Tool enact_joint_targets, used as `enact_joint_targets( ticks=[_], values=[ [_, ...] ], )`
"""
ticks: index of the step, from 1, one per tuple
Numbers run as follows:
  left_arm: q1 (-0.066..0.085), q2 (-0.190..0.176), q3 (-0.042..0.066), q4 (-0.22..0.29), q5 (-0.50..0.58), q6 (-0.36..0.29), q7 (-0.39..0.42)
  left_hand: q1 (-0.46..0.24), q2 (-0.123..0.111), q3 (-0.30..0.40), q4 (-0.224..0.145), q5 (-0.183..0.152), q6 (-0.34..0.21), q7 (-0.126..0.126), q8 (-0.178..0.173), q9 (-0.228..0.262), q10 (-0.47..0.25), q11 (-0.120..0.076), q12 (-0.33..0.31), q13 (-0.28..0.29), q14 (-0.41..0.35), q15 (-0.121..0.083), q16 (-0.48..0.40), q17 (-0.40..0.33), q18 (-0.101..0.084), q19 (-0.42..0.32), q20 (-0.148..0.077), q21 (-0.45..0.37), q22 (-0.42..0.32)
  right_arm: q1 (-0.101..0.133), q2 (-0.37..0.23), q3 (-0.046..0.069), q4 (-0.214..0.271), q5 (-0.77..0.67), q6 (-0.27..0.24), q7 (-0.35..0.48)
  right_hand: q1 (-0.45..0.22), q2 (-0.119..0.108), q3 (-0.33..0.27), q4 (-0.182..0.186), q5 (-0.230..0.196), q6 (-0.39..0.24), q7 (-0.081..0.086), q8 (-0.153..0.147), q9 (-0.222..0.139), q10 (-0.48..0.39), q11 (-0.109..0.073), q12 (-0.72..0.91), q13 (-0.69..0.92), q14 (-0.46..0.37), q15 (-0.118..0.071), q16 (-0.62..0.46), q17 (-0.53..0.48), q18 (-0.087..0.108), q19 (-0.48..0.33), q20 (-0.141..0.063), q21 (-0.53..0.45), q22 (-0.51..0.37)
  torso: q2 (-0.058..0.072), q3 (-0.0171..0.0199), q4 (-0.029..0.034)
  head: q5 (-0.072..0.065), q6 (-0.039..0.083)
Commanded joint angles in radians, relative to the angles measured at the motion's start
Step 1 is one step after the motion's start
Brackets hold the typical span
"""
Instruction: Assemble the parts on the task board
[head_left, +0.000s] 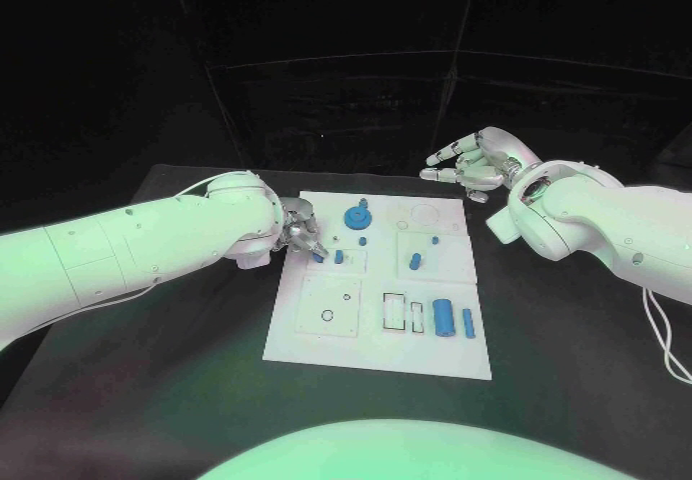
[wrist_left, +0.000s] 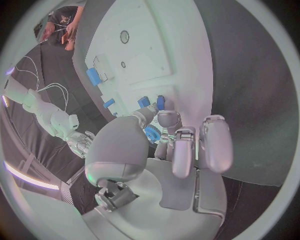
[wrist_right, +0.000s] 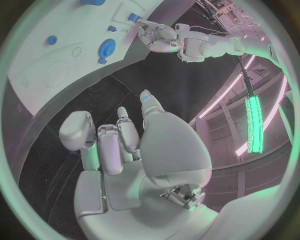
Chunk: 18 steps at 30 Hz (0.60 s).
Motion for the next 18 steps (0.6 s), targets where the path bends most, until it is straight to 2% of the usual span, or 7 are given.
enact_joint_targets(
  ticks=[1, 3, 9, 18],
  values=[
    [-0.002, 0.008, -0.003, -0.008, -0.007, 0.036, -0.013, -0.022, -0.01, 0.049, -0.042, 0.004, 0.004, -0.01, 0.012, 0.01, 0.008, -0.007, 0.005, 0.003, 0.108, -0.009, 0.003, 0.263, -0.004, 0.006, -0.005, 0.005, 0.003, 0.002, 0.002, 0.001, 0.0, -0.002, 0.005, 0.009, -0.001, 0.01, -0.006, -0.002, 0.006, 0.0, -0.002, 0.004, -0.002, -0.005, -0.002, -0.004, -0.001, 0.05, -0.006, -0.004, 0.001, 0.017, -0.005, -0.003, -0.005, -0.003, 0.0, 0.0006, -0.0006, 0.001, -0.001],
    [-0.002, 0.012, -0.003, -0.014, -0.007, 0.042, -0.014, -0.04, -0.02, 0.042, -0.032, 0.004, 0.006, -0.013, 0.02, 0.016, 0.009, -0.009, 0.008, 0.005, 0.108, -0.011, 0.003, 0.263, -0.005, 0.007, -0.006, 0.007, 0.006, 0.002, 0.003, 0.001, 0.0, -0.002, 0.005, 0.009, -0.001, 0.01, -0.006, -0.002, 0.006, 0.0, -0.002, 0.004, -0.002, -0.005, -0.002, -0.004, -0.001, 0.05, -0.006, -0.004, 0.001, 0.017, -0.005, -0.003, -0.005, -0.003, 0.0, -0.0003, -0.0008, 0.0, -0.001],
    [0.0, 0.024, -0.003, -0.032, -0.007, 0.061, -0.015, -0.081, -0.038, 0.021, -0.01, 0.004, 0.014, -0.021, 0.04, 0.031, 0.013, -0.016, 0.015, 0.008, 0.108, -0.017, 0.003, 0.263, -0.006, 0.011, -0.012, 0.012, 0.015, 0.002, 0.003, 0.001, -0.001, -0.002, 0.005, 0.009, -0.001, 0.01, -0.006, -0.002, 0.006, 0.0, -0.002, 0.004, -0.002, -0.005, -0.002, -0.004, -0.001, 0.05, -0.006, -0.004, 0.001, 0.017, -0.005, -0.003, -0.005, -0.003, 0.0, 0.0002, -0.0008, 0.0, -0.002],
    [0.001, 0.034, -0.003, -0.047, -0.007, 0.07, -0.016, -0.106, -0.047, 0.005, 0.004, 0.004, 0.017, -0.025, 0.055, 0.043, 0.017, -0.019, 0.021, 0.009, 0.108, -0.02, 0.003, 0.263, -0.008, 0.013, -0.015, 0.016, 0.022, 0.002, 0.005, 0.001, -0.002, -0.002, 0.005, 0.009, -0.001, 0.01, -0.006, -0.002, 0.006, 0.0, -0.002, 0.004, -0.002, -0.005, -0.002, -0.005, -0.001, 0.049, -0.006, -0.004, 0.001, 0.017, -0.004, -0.003, -0.005, -0.003, 0.0, -0.0006, 0.0004, -0.001, -0.004]
  ],
)
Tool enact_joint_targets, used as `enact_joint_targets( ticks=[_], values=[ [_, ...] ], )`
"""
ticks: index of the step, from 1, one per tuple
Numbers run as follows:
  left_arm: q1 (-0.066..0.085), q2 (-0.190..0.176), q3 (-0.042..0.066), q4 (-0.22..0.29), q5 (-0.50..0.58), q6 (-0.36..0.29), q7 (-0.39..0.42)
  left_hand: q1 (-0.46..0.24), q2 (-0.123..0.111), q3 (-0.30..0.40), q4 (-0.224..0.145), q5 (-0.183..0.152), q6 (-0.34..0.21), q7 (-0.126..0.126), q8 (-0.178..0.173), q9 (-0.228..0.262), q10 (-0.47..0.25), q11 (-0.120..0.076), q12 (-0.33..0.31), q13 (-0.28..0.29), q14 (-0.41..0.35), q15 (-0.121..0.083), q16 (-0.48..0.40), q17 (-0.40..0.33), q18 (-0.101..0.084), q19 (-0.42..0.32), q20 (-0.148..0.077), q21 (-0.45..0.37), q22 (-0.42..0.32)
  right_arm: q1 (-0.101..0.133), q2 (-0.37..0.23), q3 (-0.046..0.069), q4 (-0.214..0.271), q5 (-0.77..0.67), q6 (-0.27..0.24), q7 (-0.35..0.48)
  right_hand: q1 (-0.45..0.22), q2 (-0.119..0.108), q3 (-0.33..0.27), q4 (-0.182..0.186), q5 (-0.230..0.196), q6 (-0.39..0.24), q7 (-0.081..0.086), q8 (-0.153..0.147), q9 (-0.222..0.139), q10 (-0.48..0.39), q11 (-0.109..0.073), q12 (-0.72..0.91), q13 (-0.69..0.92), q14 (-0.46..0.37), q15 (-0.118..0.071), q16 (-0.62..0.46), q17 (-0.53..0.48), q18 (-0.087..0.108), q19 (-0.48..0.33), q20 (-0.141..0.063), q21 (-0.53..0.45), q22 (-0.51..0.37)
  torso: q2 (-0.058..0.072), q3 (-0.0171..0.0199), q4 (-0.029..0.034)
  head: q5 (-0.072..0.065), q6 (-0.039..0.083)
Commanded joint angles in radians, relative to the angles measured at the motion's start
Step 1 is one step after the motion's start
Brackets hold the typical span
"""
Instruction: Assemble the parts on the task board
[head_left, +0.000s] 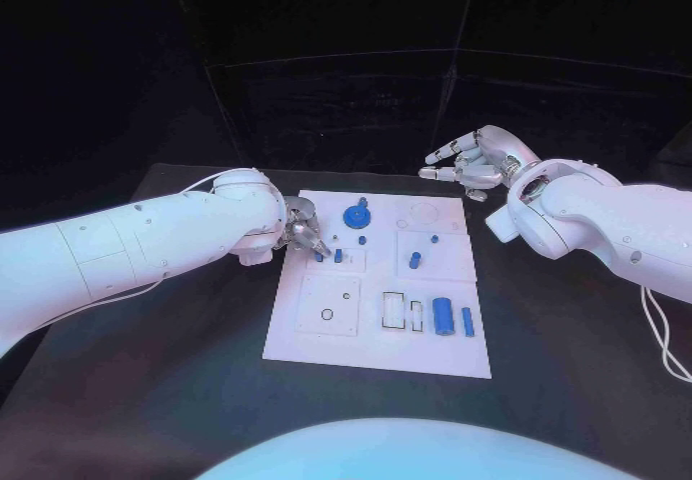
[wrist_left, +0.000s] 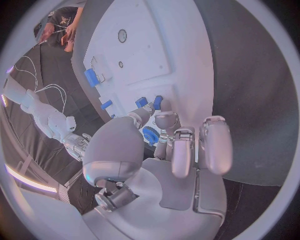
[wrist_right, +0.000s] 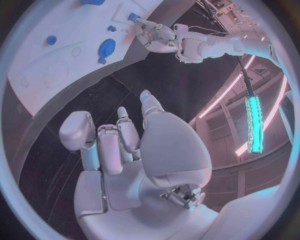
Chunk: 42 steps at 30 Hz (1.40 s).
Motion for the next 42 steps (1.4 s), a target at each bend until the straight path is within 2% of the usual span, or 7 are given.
enact_joint_targets(
  ticks=[1, 8, 17, 27, 33, 35, 42],
  values=[
    [-0.001, 0.002, -0.002, -0.004, -0.006, 0.033, -0.012, -0.015, -0.002, -0.006, 0.008, 0.004, -0.003, -0.005, 0.006, 0.003, -0.001, -0.004, 0.005, 0.001, 0.104, -0.01, 0.003, 0.263, -0.008, 0.01, -0.005, 0.004, 0.002, 0.002, 0.001, 0.001, 0.0, -0.002, 0.004, 0.009, -0.001, 0.01, -0.006, -0.002, 0.006, 0.0, -0.002, 0.004, -0.002, -0.005, -0.002, -0.005, -0.001, 0.049, -0.006, -0.004, 0.001, 0.017, -0.004, -0.003, -0.005, -0.001, 0.0, -0.0008, 0.0009, -0.001, -0.001],
    [0.0, 0.004, -0.002, -0.011, -0.006, 0.026, -0.011, -0.068, -0.019, -0.067, 0.046, 0.003, -0.001, -0.006, 0.021, 0.014, -0.001, -0.005, 0.008, -0.003, 0.104, -0.01, 0.003, 0.263, -0.009, 0.011, -0.007, 0.006, 0.006, 0.002, 0.002, 0.001, -0.001, -0.002, 0.004, 0.009, -0.003, 0.011, -0.007, -0.001, 0.006, 0.0, -0.002, 0.004, -0.002, -0.006, -0.001, -0.005, -0.002, 0.049, -0.006, -0.004, 0.0, 0.018, -0.005, -0.004, -0.006, -0.002, 0.0, -0.0005, 0.0006, -0.001, -0.001],
    [-0.001, -0.004, -0.001, -0.008, -0.005, -0.023, -0.007, -0.139, -0.053, -0.224, 0.122, 0.003, -0.004, -0.007, 0.031, 0.023, -0.006, -0.005, 0.006, -0.015, 0.104, -0.011, 0.003, 0.263, -0.008, 0.011, -0.008, 0.003, 0.006, 0.002, 0.003, 0.001, -0.003, -0.002, 0.002, 0.009, -0.005, 0.011, -0.009, 0.001, 0.006, 0.0, -0.002, 0.005, -0.002, -0.006, -0.001, -0.006, -0.003, 0.049, -0.006, -0.005, -0.001, 0.018, -0.005, -0.004, -0.007, -0.004, 0.0, -0.0013, 0.0005, -0.002, 0.0],
    [-0.001, -0.02, -0.001, 0.004, 0.046, -0.162, 0.04, -0.103, -0.019, -0.338, 0.18, 0.004, -0.02, -0.004, 0.033, 0.027, -0.027, -0.003, -0.012, -0.047, 0.104, -0.01, 0.003, 0.263, -0.002, 0.0, -0.008, -0.022, -0.022, 0.002, 0.004, 0.001, -0.007, -0.002, 0.003, 0.01, -0.008, 0.011, -0.011, 0.002, 0.006, -0.001, -0.002, 0.005, -0.002, -0.007, -0.001, -0.007, -0.003, 0.049, -0.006, -0.005, 0.0, 0.018, -0.005, -0.004, -0.007, -0.004, 0.0, -0.0009, 0.0008, -0.007, 0.001],
    [-0.001, -0.03, -0.001, 0.014, 0.104, -0.29, 0.134, -0.025, 0.006, -0.392, 0.195, 0.006, -0.09, 0.025, 0.008, 0.014, -0.16, 0.023, -0.166, -0.235, 0.095, 0.008, -0.016, 0.232, 0.024, -0.052, 0.007, -0.132, -0.15, 0.002, 0.005, 0.0, -0.01, -0.002, 0.003, 0.009, -0.008, 0.011, -0.011, 0.002, 0.006, -0.001, -0.002, 0.005, -0.002, -0.007, -0.001, -0.007, -0.003, 0.049, -0.006, -0.005, 0.0, 0.018, -0.005, -0.004, -0.007, -0.004, 0.0, -0.0009, 0.0013, -0.008, 0.002],
    [-0.001, -0.033, -0.001, 0.015, 0.128, -0.329, 0.174, 0.013, 0.012, -0.398, 0.189, 0.01, -0.125, 0.041, -0.01, 0.002, -0.189, 0.035, -0.177, -0.244, 0.084, 0.019, -0.038, 0.197, 0.034, -0.074, 0.014, -0.177, -0.2, 0.002, 0.005, 0.0, -0.011, -0.002, 0.004, 0.009, -0.009, 0.011, -0.011, 0.003, 0.006, -0.001, -0.002, 0.005, -0.002, -0.006, -0.001, -0.006, -0.003, 0.049, -0.006, -0.005, 0.0, 0.018, -0.005, -0.004, -0.007, -0.004, -0.001, -0.0005, 0.0011, -0.008, 0.003],
    [0.001, -0.026, -0.001, 0.008, 0.182, -0.422, 0.374, 0.215, 0.029, -0.345, 0.106, 0.01, -0.231, 0.107, -0.096, -0.082, -0.377, 0.101, -0.296, -0.331, -0.083, 0.073, -0.302, -0.156, 0.107, -0.289, 0.062, -0.574, -0.612, 0.002, 0.005, 0.0, -0.012, -0.002, 0.004, 0.009, -0.009, 0.012, -0.012, 0.003, 0.006, -0.001, -0.002, 0.005, -0.002, -0.006, -0.001, -0.006, -0.003, 0.049, -0.006, -0.005, 0.0, 0.018, -0.005, -0.004, -0.007, -0.004, 0.0, 0.0002, 0.0009, -0.01, 0.006]
  ],
)
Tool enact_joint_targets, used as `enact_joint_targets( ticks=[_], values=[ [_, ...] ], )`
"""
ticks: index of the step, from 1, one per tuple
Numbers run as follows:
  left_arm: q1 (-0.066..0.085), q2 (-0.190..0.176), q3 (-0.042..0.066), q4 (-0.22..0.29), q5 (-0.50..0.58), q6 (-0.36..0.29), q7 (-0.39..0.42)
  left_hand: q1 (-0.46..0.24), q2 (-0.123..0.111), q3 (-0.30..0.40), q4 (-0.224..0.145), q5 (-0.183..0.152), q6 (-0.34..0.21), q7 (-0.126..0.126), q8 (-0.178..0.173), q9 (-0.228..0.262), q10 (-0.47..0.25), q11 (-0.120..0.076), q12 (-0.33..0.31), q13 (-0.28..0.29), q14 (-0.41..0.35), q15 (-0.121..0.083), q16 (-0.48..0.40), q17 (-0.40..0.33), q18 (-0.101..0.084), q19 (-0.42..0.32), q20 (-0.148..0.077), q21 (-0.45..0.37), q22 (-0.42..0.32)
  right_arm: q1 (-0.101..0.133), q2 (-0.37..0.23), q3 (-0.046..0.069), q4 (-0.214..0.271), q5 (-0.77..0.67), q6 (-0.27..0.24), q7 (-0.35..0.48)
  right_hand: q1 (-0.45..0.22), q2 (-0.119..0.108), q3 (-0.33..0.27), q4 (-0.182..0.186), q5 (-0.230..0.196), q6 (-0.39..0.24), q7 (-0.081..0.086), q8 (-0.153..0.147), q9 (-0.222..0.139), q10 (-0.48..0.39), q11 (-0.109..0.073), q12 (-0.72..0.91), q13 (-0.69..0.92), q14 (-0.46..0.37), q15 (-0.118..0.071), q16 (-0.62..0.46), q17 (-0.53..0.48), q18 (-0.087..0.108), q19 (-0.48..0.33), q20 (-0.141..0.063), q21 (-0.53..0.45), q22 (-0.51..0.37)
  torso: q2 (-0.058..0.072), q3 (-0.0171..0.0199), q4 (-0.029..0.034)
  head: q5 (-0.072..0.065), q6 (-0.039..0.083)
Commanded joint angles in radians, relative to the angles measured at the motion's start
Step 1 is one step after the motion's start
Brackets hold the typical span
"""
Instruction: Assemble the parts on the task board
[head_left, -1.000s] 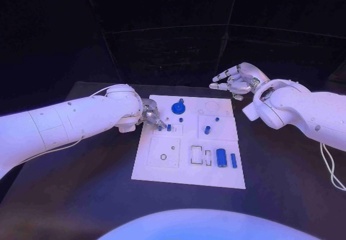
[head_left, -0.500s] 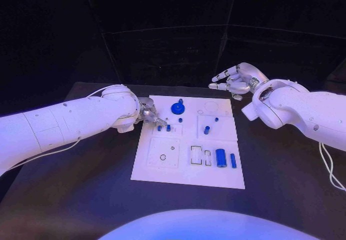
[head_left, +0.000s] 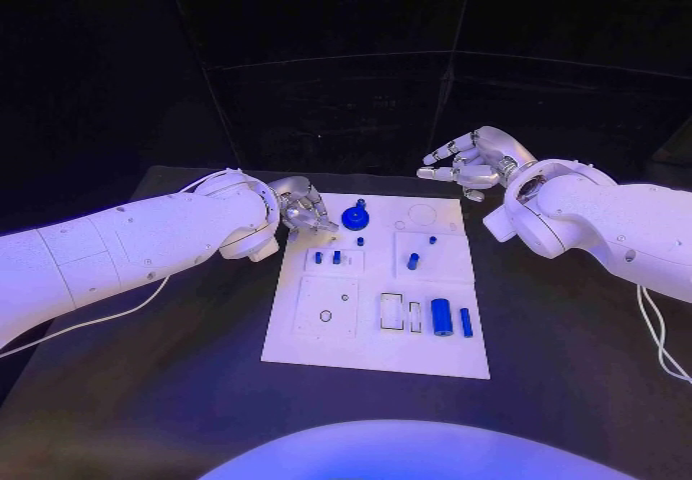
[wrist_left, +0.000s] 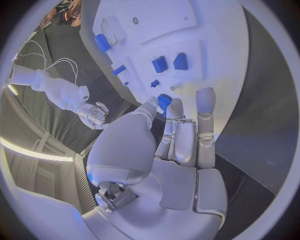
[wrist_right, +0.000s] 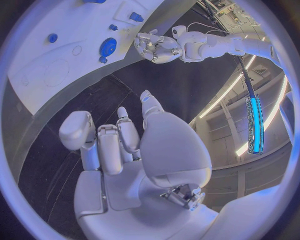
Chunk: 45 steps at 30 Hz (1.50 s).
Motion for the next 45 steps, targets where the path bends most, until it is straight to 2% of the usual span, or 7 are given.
enact_joint_targets(
  ticks=[1, 5, 8, 15, 20, 27, 45],
  values=[
    [0.003, 0.014, 0.0, -0.006, 0.053, -0.13, 0.227, 0.09, -0.011, 0.04, -0.048, 0.003, -0.034, 0.021, -0.06, -0.056, -0.087, 0.024, -0.082, -0.06, -0.082, 0.02, -0.114, -0.135, 0.014, -0.052, 0.02, -0.092, -0.078, 0.002, 0.002, 0.001, 0.0, -0.002, 0.004, 0.008, -0.005, 0.008, -0.007, -0.002, 0.006, -0.001, -0.002, 0.005, -0.002, -0.006, -0.001, -0.006, -0.001, 0.049, -0.006, -0.005, 0.0, 0.018, -0.005, -0.004, -0.003, -0.001, 0.0, 0.0005, -0.0004, -0.002, 0.003],
    [0.003, 0.04, -0.004, -0.022, -0.031, -0.155, 0.326, 0.163, -0.046, 0.109, -0.101, 0.001, 0.017, 0.034, -0.147, -0.153, -0.125, 0.046, -0.196, -0.169, -0.168, 0.036, -0.223, -0.273, 0.016, -0.073, 0.043, -0.144, -0.109, 0.002, 0.004, 0.001, -0.001, -0.002, 0.005, 0.008, -0.006, 0.008, -0.007, -0.002, 0.007, -0.001, -0.002, 0.005, -0.002, -0.006, -0.001, -0.006, 0.0, 0.049, -0.006, -0.005, 0.0, 0.018, -0.005, -0.004, -0.003, -0.001, 0.001, -0.0002, -0.0013, -0.005, 0.008],
    [0.003, 0.062, -0.017, -0.04, -0.105, -0.144, 0.379, 0.17, -0.08, 0.16, -0.129, -0.001, 0.069, 0.037, -0.228, -0.241, -0.104, 0.052, -0.28, -0.271, -0.158, 0.037, -0.22, -0.298, 0.017, -0.054, 0.049, -0.159, -0.121, 0.002, 0.005, 0.001, -0.002, -0.002, 0.006, 0.008, -0.006, 0.008, -0.007, -0.002, 0.007, -0.001, -0.002, 0.005, -0.002, -0.006, -0.001, -0.006, 0.0, 0.049, -0.006, -0.005, 0.0, 0.018, -0.005, -0.004, -0.003, -0.001, 0.001, -0.0006, -0.0022, -0.008, 0.01],
    [0.003, 0.115, -0.035, -0.091, -0.236, -0.082, 0.421, 0.145, -0.112, 0.161, -0.153, 0.001, 0.108, 0.027, -0.302, -0.317, -0.117, 0.057, -0.347, -0.363, -0.113, 0.046, -0.167, -0.274, 0.021, -0.017, 0.051, -0.164, -0.129, 0.002, 0.007, 0.001, -0.002, -0.002, 0.007, 0.008, -0.006, 0.008, -0.007, -0.002, 0.007, -0.001, -0.002, 0.005, -0.002, -0.006, -0.001, -0.006, 0.0, 0.049, -0.006, -0.005, 0.0, 0.018, -0.005, -0.004, -0.003, -0.001, 0.002, -0.001, -0.0028, -0.012, 0.013],
    [0.003, 0.15, -0.04, -0.133, -0.308, -0.03, 0.408, 0.134, -0.11, 0.154, -0.165, 0.001, 0.154, 0.022, -0.328, -0.351, -0.103, 0.054, -0.364, -0.407, -0.045, 0.041, -0.077, -0.186, 0.02, 0.033, 0.046, -0.137, -0.112, 0.002, 0.008, 0.001, -0.002, -0.002, 0.007, 0.008, -0.006, 0.008, -0.007, -0.002, 0.007, -0.001, -0.002, 0.005, -0.002, -0.006, -0.001, -0.006, 0.0, 0.049, -0.006, -0.005, 0.0, 0.018, -0.005, -0.004, -0.003, -0.001, 0.001, -0.0002, -0.0016, -0.013, 0.014],
    [0.001, 0.185, -0.041, -0.18, -0.369, 0.011, 0.383, 0.126, -0.102, 0.147, -0.179, 0.0, 0.196, 0.019, -0.356, -0.385, -0.066, 0.048, -0.377, -0.451, 0.024, 0.035, 0.021, -0.072, -0.013, 0.131, 0.038, 0.041, 0.072, 0.002, 0.011, 0.001, -0.002, -0.002, 0.007, 0.009, -0.006, 0.008, -0.007, -0.002, 0.008, -0.001, -0.002, 0.005, -0.002, -0.006, -0.001, -0.006, 0.0, 0.049, -0.006, -0.005, 0.001, 0.018, -0.004, -0.004, -0.003, 0.0, 0.002, -0.0005, -0.0014, -0.015, 0.015],
    [-0.006, 0.225, -0.044, -0.236, -0.413, 0.083, 0.36, 0.12, -0.091, 0.158, -0.193, 0.0, 0.242, 0.015, -0.376, -0.41, -0.017, 0.041, -0.396, -0.49, 0.047, 0.028, 0.052, -0.048, -0.033, 0.179, 0.032, 0.152, 0.192, 0.002, 0.016, 0.001, -0.004, -0.002, 0.009, 0.011, -0.006, 0.008, -0.007, -0.002, 0.008, -0.001, -0.002, 0.005, -0.002, -0.006, -0.001, -0.006, 0.0, 0.049, -0.006, -0.005, 0.001, 0.018, -0.004, -0.004, -0.003, 0.0, 0.001, -0.0005, 0.0, -0.018, 0.012]
  ],
)
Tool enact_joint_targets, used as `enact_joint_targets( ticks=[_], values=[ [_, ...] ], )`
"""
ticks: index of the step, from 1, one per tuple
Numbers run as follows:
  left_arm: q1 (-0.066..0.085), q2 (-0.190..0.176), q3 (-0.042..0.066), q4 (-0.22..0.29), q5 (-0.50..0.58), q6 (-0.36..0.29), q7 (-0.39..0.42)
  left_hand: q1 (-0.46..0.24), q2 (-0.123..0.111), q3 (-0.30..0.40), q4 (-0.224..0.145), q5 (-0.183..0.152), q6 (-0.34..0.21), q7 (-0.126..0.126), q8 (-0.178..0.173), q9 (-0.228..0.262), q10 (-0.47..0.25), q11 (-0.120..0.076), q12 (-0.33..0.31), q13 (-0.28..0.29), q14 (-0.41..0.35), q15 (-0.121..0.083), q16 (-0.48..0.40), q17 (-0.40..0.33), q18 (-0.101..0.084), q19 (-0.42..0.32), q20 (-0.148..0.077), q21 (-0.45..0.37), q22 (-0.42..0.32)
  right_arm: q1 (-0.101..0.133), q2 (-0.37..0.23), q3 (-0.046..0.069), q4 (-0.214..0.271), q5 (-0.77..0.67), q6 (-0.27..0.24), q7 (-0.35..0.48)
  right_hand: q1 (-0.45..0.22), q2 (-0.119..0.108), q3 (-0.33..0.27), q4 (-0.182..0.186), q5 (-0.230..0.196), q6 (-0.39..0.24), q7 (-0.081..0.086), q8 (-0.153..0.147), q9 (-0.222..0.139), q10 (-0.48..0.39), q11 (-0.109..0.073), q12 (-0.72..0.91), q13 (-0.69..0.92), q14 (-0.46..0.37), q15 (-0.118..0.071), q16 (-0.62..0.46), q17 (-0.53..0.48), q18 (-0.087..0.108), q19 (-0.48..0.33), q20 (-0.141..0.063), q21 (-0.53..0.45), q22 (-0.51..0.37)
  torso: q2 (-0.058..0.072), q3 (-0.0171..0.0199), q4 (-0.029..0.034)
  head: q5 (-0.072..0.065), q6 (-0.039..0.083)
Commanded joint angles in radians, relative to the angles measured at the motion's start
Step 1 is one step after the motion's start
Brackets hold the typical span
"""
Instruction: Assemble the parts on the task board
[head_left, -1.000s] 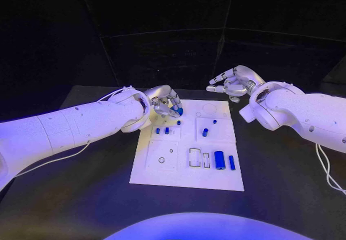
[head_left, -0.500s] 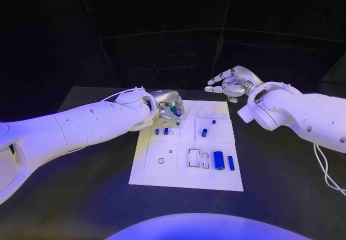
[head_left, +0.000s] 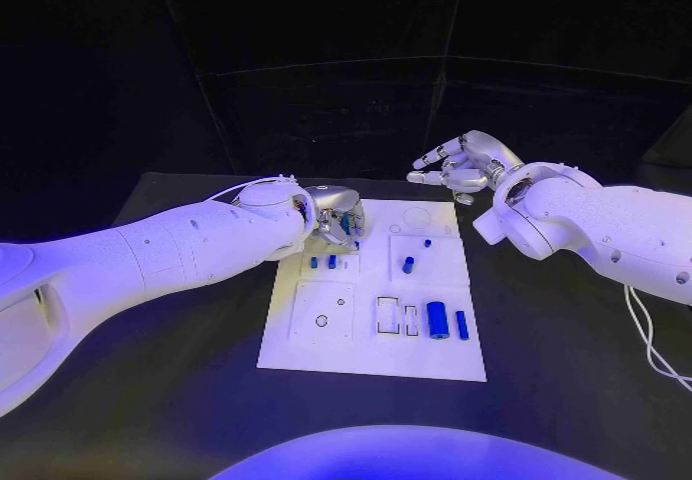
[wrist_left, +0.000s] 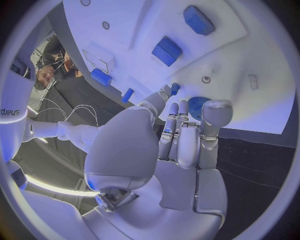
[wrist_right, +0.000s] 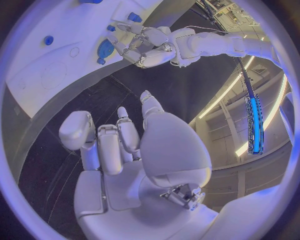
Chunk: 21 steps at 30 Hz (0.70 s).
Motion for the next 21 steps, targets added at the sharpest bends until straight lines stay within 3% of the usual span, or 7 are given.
enact_joint_targets(
  ticks=[1, 21],
  values=[
    [0.0, 0.005, 0.0, -0.004, -0.027, 0.033, -0.006, -0.006, 0.009, 0.002, -0.006, 0.001, 0.008, -0.002, -0.006, -0.003, 0.011, -0.001, -0.006, -0.004, 0.014, -0.002, 0.005, 0.001, -0.01, 0.009, 0.0, 0.012, 0.008, 0.002, 0.001, 0.001, 0.0, -0.002, 0.006, 0.01, -0.002, 0.005, -0.005, 0.001, 0.003, -0.001, -0.002, 0.005, -0.002, -0.006, -0.001, -0.006, -0.001, 0.049, -0.006, -0.005, 0.001, 0.018, -0.004, -0.004, -0.003, -0.001, 0.0, 0.0, 0.0008, 0.0, 0.0],
    [-0.006, 0.032, -0.001, -0.041, -0.046, 0.058, -0.006, -0.002, 0.034, 0.066, -0.027, 0.001, 0.056, -0.007, -0.026, -0.023, 0.076, -0.009, -0.049, -0.029, 0.019, -0.009, 0.014, -0.002, -0.017, 0.017, -0.007, 0.049, 0.054, 0.002, 0.005, 0.001, -0.001, -0.002, 0.008, 0.01, -0.001, 0.006, -0.005, 0.001, 0.005, -0.001, -0.002, 0.006, -0.002, -0.005, -0.001, -0.004, 0.001, 0.05, -0.006, -0.005, 0.002, 0.018, -0.004, -0.004, -0.004, -0.001, 0.0, 0.0007, -0.0005, 0.001, -0.003]
  ],
)
